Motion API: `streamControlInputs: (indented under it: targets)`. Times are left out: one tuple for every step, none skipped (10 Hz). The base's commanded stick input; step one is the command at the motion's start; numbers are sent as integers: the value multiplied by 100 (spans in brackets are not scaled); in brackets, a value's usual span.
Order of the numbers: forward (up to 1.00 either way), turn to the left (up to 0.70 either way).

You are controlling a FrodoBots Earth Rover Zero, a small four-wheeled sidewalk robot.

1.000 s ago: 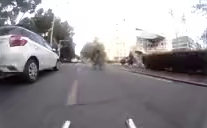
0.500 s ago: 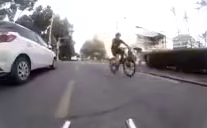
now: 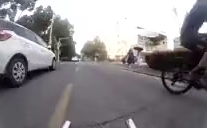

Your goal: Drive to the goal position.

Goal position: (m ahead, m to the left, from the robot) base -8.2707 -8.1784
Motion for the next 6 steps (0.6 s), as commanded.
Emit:
streamControlInputs:
  targets:
    - [70,-14]
    - [70,-14]
    - [70,-14]
    - [70,-14]
    - [70,-14]
    - [70,-14]
